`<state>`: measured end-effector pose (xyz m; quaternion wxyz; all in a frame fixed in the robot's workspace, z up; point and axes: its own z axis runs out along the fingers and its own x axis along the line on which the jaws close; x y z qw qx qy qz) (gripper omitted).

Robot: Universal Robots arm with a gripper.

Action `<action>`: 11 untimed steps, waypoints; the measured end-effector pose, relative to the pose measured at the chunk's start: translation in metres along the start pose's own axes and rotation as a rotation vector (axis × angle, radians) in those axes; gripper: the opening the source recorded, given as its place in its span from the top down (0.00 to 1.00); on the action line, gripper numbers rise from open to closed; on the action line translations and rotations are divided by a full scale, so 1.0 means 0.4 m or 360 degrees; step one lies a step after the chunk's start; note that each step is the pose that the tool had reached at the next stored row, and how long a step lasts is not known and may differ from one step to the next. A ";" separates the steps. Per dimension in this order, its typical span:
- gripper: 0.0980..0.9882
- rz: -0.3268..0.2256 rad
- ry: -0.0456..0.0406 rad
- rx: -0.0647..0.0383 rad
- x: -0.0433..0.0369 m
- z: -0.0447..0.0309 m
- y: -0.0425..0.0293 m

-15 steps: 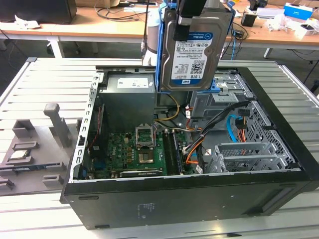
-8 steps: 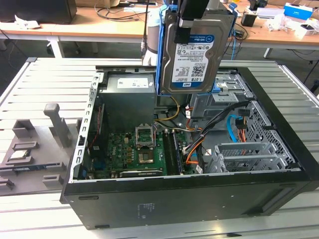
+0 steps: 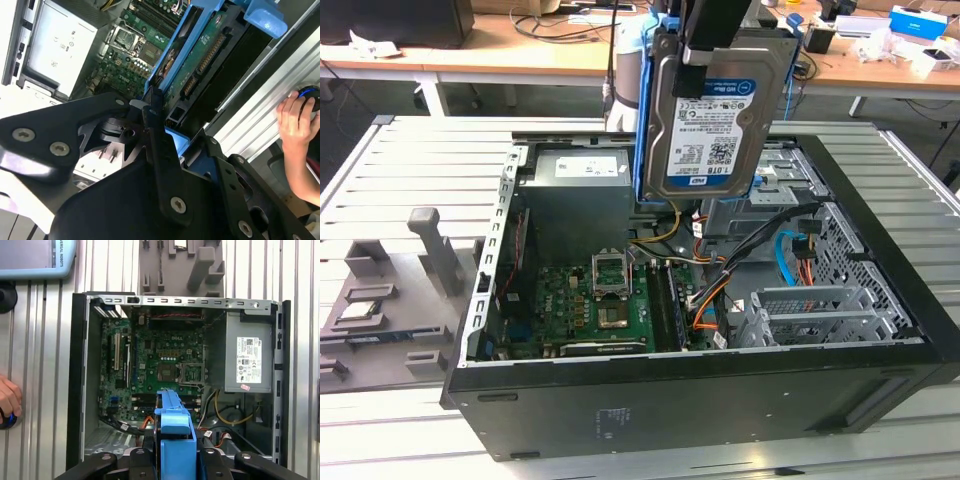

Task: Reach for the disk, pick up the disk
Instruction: 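Pick up the disk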

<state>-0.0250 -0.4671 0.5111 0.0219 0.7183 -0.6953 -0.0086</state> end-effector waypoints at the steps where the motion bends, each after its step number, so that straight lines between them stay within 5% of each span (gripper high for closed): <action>1: 0.70 0.0000 0.0000 0.0000 0.006 0.000 0.000; 11: 0.70 0.0000 0.0000 0.0000 0.063 0.002 0.002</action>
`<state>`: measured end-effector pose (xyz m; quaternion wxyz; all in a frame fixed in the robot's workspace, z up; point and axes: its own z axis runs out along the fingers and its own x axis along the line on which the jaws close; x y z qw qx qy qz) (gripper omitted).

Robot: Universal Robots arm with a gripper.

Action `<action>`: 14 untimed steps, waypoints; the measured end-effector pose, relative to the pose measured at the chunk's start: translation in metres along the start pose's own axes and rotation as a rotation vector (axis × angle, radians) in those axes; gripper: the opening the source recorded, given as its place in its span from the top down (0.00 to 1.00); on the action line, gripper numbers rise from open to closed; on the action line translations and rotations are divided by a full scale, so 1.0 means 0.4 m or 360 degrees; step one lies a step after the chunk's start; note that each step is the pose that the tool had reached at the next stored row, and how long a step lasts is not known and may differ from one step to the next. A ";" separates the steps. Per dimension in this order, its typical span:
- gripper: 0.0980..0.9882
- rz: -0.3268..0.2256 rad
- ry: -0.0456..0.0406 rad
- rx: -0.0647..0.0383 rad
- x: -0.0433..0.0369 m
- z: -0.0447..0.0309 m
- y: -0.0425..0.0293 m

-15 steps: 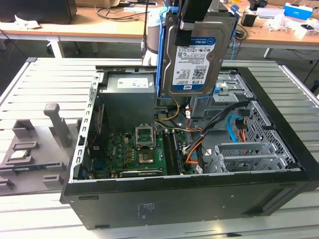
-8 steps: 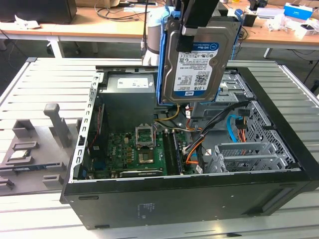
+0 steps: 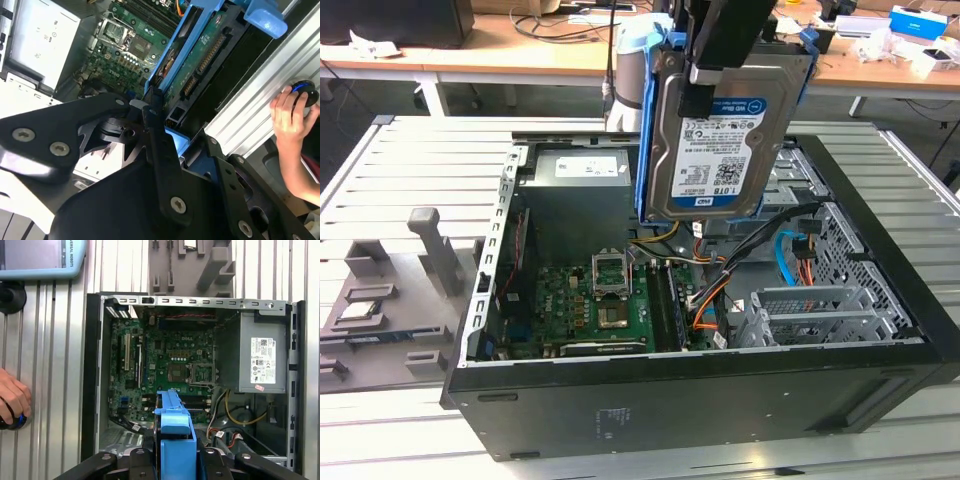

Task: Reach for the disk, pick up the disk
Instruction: 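Pick up the disk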

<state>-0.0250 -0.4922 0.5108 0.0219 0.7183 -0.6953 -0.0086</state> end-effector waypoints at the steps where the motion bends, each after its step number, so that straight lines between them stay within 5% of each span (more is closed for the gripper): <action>1: 0.70 0.0000 0.0000 0.0000 0.009 0.000 0.000; 14: 0.70 0.0000 0.0000 0.0000 0.121 0.004 0.004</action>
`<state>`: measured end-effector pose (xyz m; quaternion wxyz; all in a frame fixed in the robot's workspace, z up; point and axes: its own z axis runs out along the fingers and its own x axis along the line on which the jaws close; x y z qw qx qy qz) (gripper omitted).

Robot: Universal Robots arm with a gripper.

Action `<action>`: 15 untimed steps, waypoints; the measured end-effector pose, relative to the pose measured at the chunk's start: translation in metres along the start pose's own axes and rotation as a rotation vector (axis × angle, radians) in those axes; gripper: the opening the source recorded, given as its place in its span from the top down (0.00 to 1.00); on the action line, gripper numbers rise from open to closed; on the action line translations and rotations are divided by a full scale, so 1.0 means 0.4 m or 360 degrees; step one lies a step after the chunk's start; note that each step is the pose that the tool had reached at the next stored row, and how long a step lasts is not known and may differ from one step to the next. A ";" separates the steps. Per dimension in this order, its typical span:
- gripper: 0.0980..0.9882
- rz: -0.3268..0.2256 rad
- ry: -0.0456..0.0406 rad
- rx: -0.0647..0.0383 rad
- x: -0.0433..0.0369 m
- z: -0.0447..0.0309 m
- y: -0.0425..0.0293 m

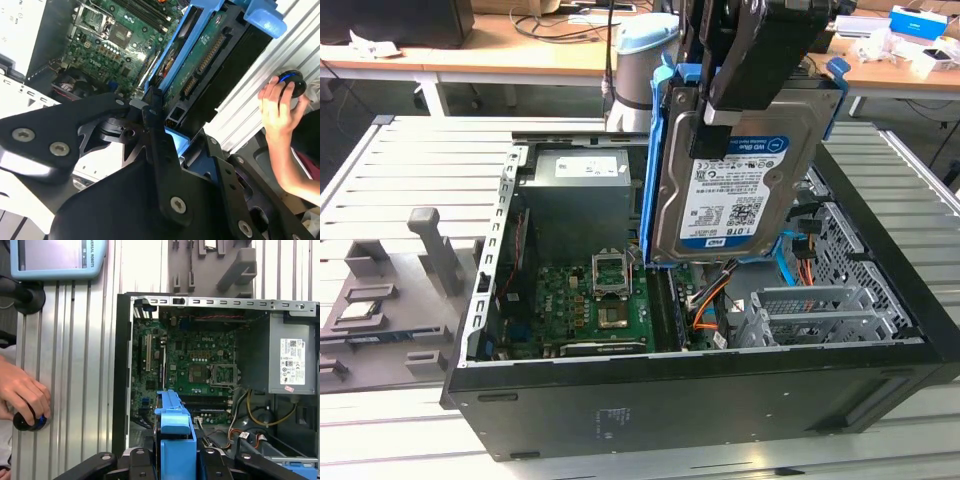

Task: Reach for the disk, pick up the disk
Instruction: 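Pick up the disk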

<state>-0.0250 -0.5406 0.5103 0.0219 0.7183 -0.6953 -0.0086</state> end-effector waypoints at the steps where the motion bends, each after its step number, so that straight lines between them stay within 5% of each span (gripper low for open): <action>1: 0.70 0.0000 0.0000 0.0000 0.009 0.000 0.000; 7: 0.70 0.0000 0.0000 0.0000 0.053 0.002 0.002; 12: 0.70 0.0000 0.0000 0.0000 0.064 0.024 -0.003; 15: 0.70 0.0000 0.0000 0.0000 0.065 0.032 -0.023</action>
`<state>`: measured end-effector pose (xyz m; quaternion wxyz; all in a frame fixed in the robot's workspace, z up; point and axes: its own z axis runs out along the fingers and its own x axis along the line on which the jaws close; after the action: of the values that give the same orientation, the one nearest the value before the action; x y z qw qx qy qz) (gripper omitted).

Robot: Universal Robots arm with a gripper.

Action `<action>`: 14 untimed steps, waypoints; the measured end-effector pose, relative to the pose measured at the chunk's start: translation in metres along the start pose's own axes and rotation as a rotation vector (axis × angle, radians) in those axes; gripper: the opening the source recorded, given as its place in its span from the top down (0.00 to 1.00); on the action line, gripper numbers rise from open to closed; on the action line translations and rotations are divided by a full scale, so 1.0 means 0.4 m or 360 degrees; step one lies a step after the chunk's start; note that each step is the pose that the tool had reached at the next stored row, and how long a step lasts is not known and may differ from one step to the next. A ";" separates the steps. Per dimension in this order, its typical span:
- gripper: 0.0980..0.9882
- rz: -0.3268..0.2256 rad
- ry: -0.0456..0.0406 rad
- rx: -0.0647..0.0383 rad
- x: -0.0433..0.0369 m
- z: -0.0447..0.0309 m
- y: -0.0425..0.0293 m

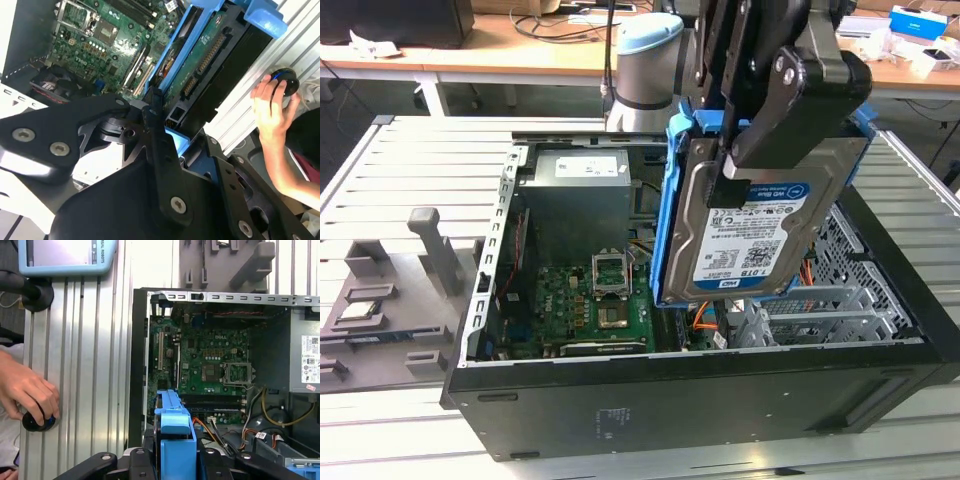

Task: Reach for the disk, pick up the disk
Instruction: 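Pick up the disk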

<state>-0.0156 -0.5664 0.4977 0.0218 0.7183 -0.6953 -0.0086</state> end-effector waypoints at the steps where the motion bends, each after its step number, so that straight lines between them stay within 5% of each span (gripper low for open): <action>1: 0.70 0.0000 0.0000 0.0000 0.000 0.001 -0.012; 14: 0.70 0.0000 0.0000 0.0000 0.005 -0.002 -0.152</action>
<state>0.0451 -0.5664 0.4961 0.0220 0.7183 -0.6953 -0.0086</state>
